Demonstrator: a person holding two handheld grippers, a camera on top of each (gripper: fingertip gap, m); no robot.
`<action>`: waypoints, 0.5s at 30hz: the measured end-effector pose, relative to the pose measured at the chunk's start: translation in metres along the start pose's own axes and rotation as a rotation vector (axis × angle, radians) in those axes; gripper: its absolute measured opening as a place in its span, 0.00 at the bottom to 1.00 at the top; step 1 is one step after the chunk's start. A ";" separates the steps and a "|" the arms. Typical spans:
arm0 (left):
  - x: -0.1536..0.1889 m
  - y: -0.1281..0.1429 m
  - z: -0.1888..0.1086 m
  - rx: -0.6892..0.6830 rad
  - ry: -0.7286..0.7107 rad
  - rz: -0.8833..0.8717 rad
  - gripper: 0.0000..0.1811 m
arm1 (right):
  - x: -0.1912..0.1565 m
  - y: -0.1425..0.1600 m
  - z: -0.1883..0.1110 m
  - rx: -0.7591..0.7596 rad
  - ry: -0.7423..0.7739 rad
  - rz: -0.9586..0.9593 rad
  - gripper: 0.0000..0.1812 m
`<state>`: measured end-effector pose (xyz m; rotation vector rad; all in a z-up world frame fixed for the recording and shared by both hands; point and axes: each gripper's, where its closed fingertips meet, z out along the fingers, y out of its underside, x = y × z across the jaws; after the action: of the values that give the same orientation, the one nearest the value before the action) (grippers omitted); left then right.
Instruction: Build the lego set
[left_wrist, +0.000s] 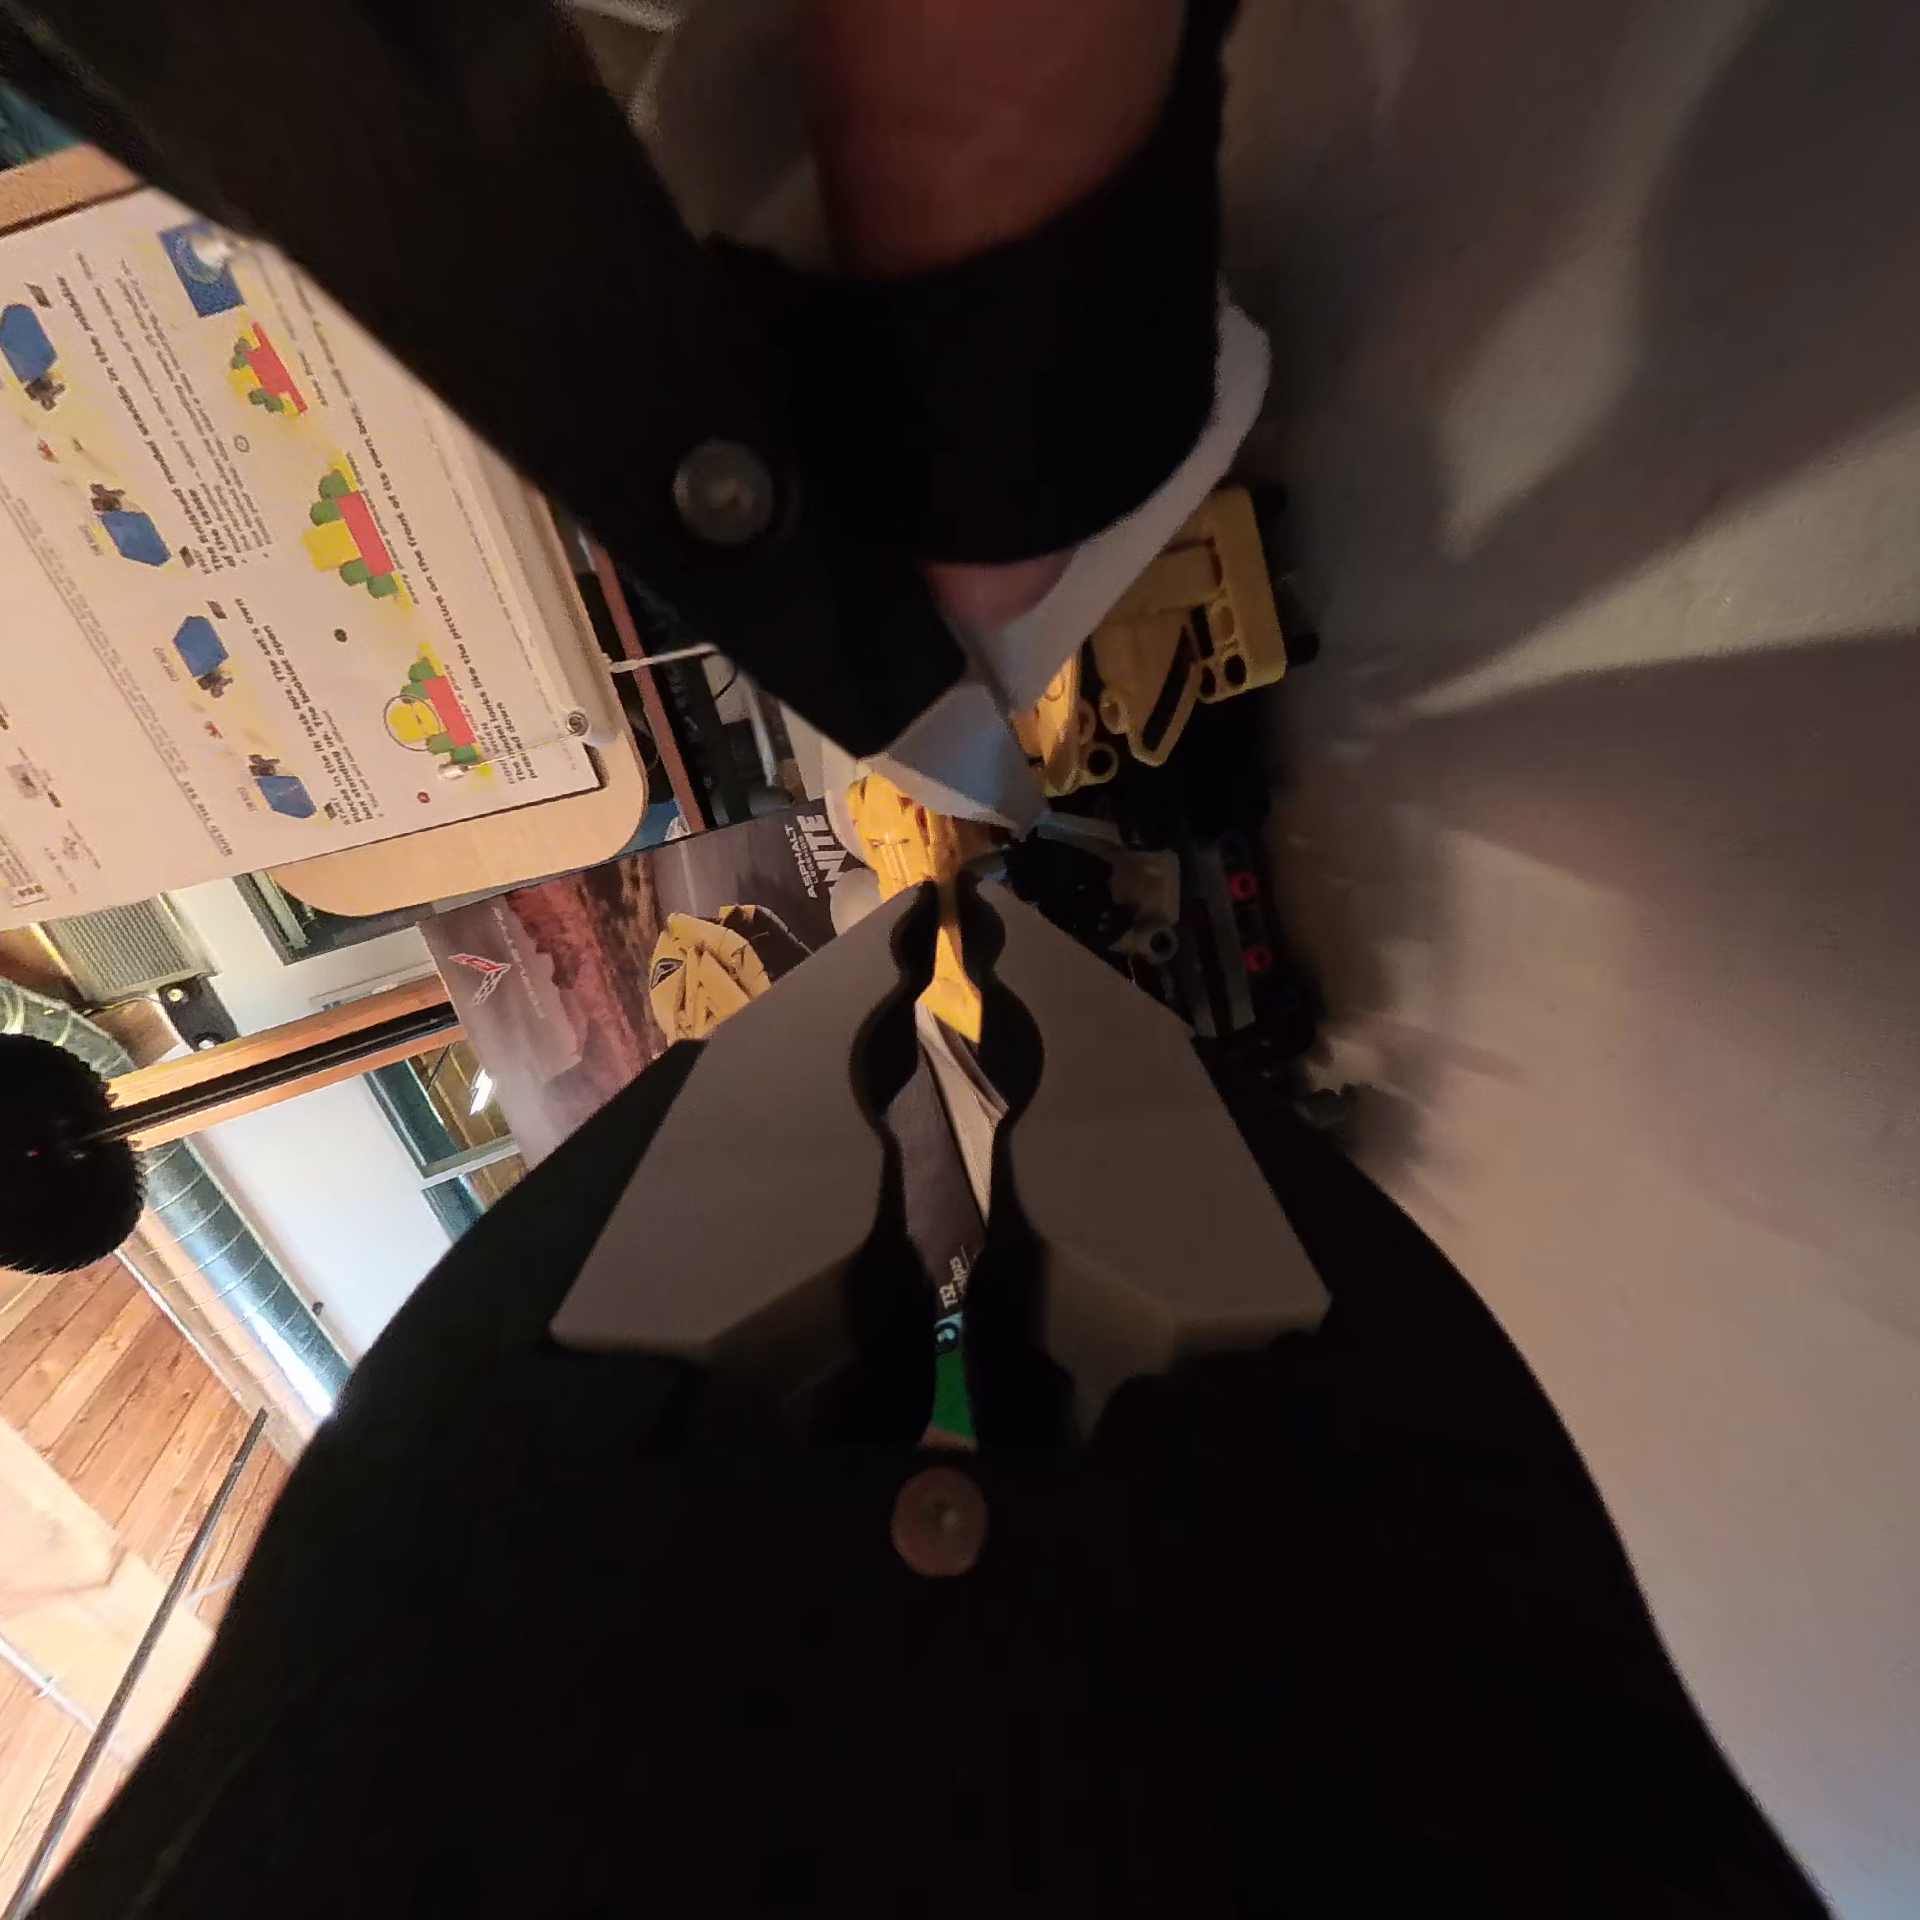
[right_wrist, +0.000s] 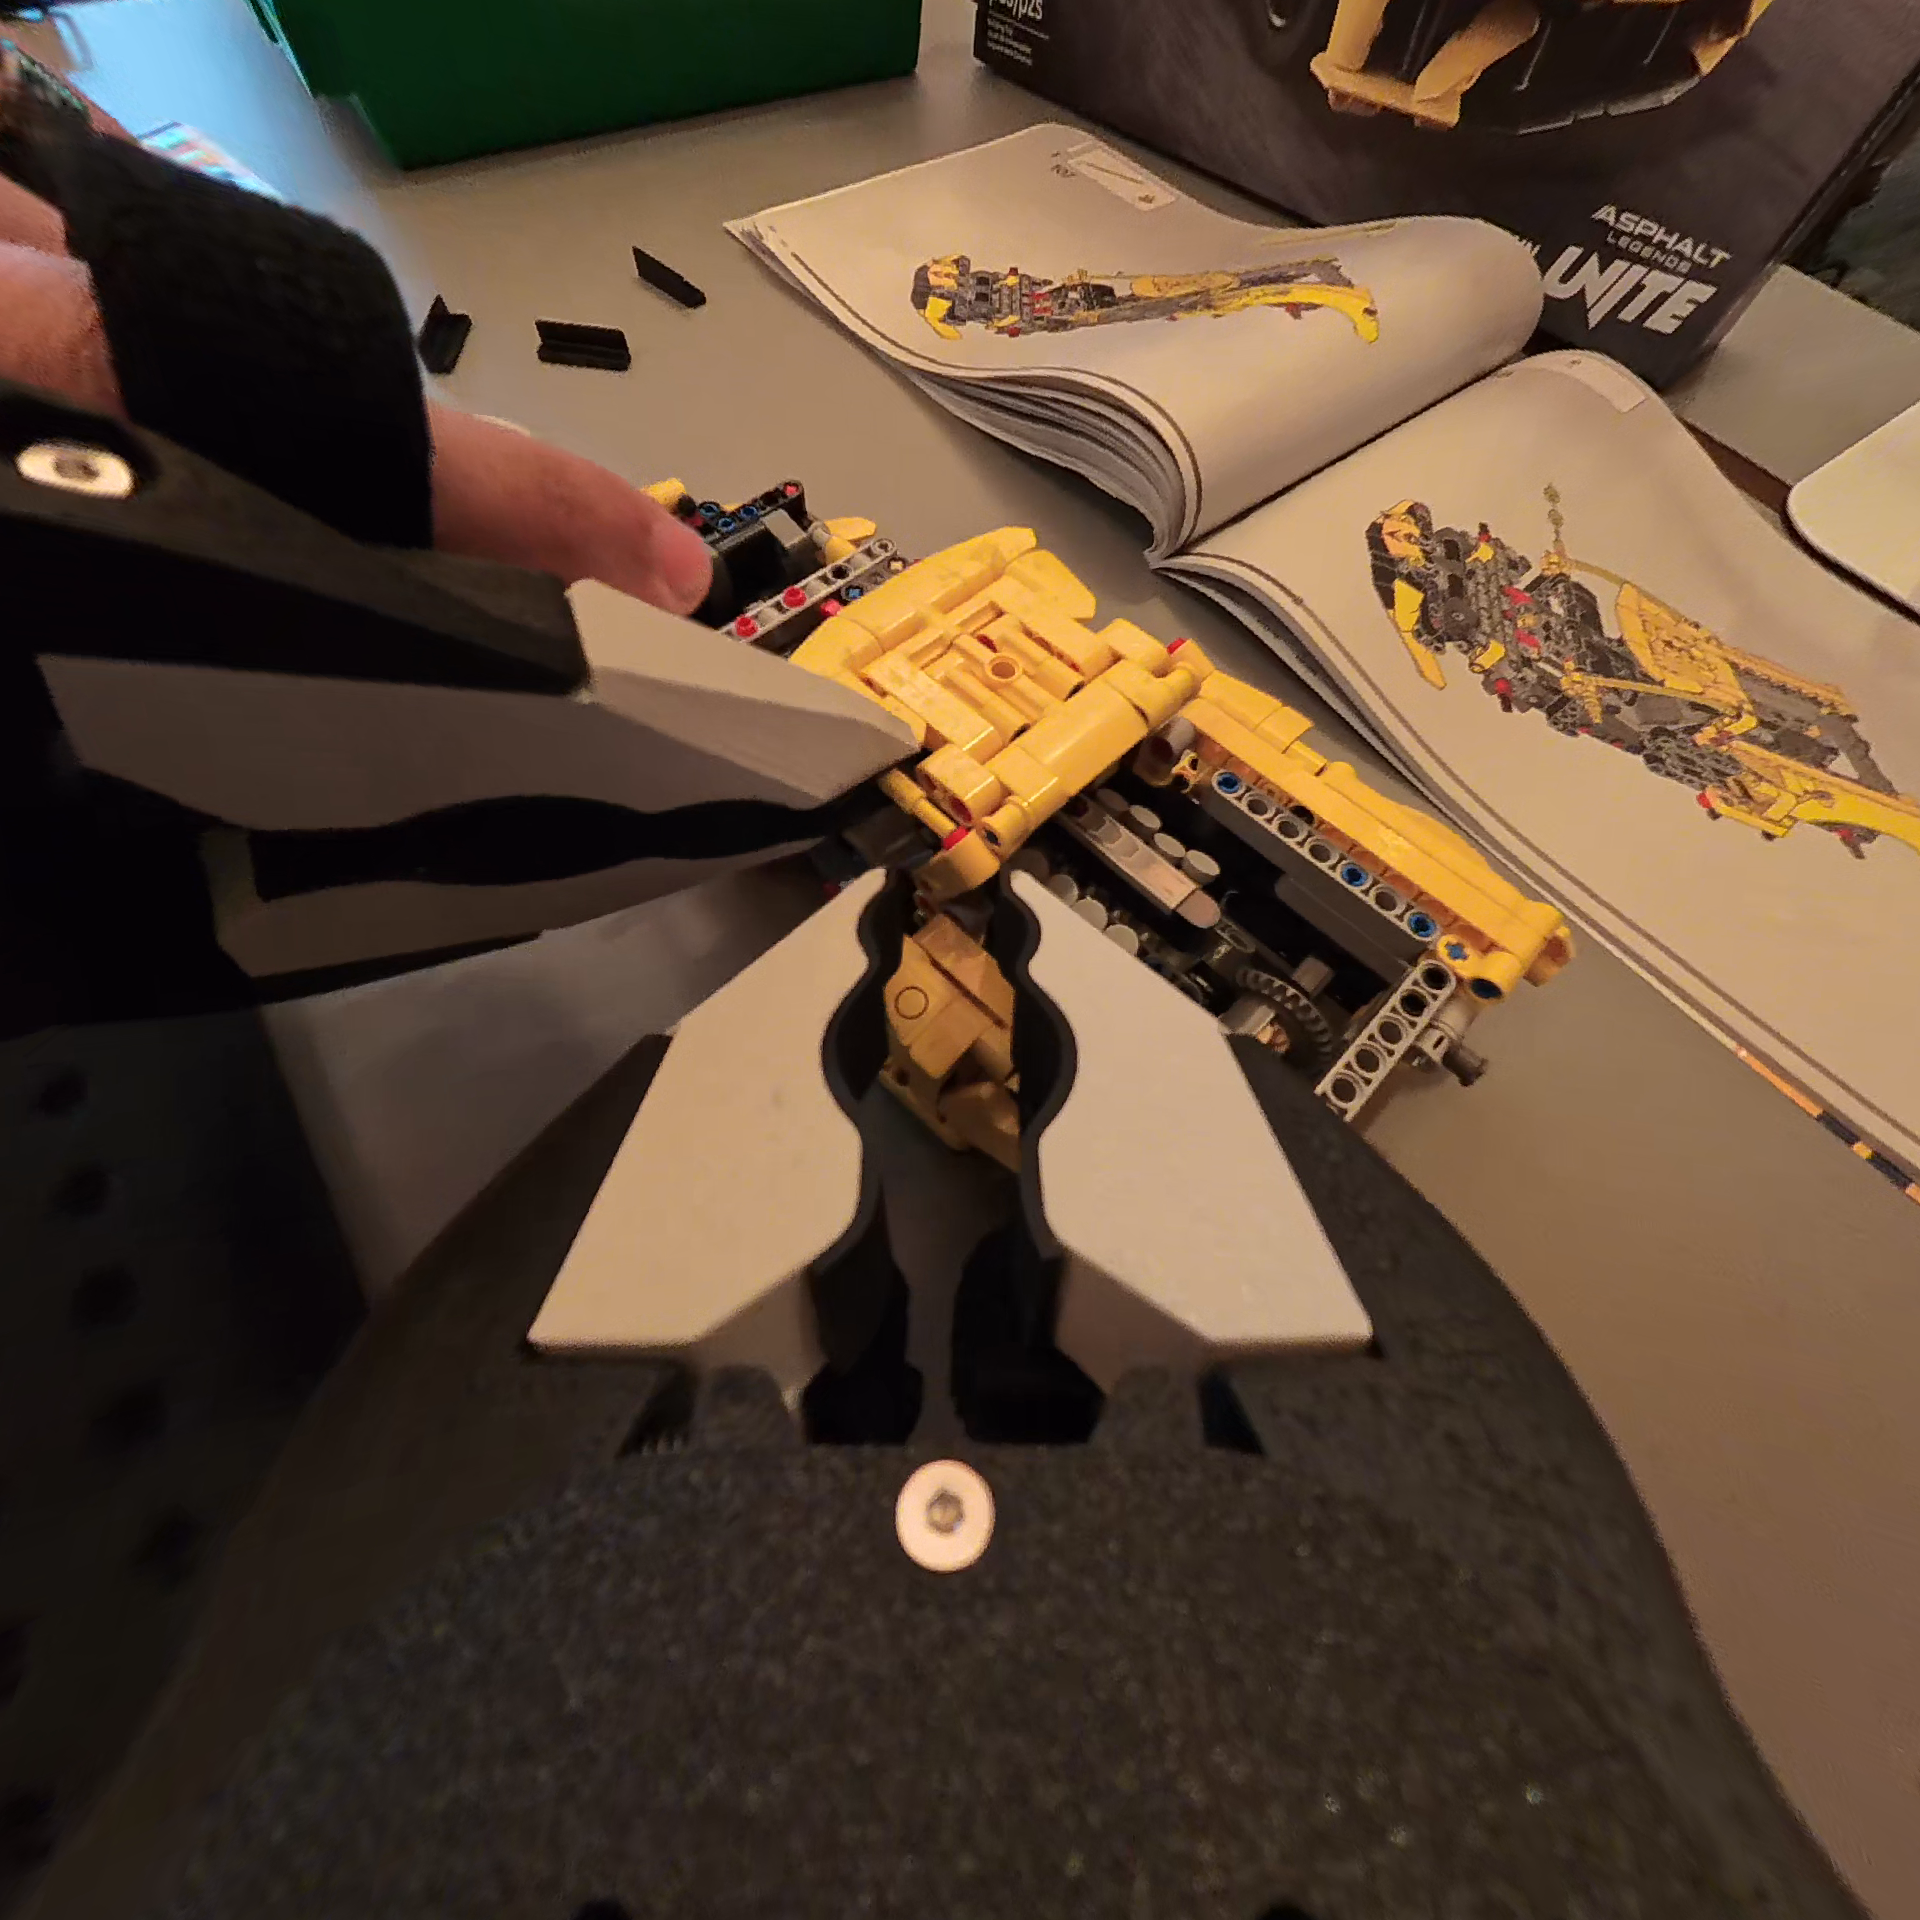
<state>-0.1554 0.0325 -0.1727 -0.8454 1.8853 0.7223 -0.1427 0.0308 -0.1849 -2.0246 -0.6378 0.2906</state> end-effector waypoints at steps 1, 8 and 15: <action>0.000 0.000 0.000 0.005 0.005 0.001 0.01 | 0.000 0.000 0.000 0.000 0.002 -0.005 0.09; -0.001 0.001 0.004 0.048 0.015 0.054 0.01 | 0.001 -0.002 0.000 0.001 0.004 -0.029 0.10; -0.002 -0.002 0.004 0.088 0.031 0.056 0.01 | 0.004 -0.002 0.000 0.006 0.007 0.018 0.06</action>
<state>-0.1513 0.0347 -0.1732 -0.7555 1.9604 0.6581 -0.1395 0.0338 -0.1830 -2.0259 -0.6134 0.2956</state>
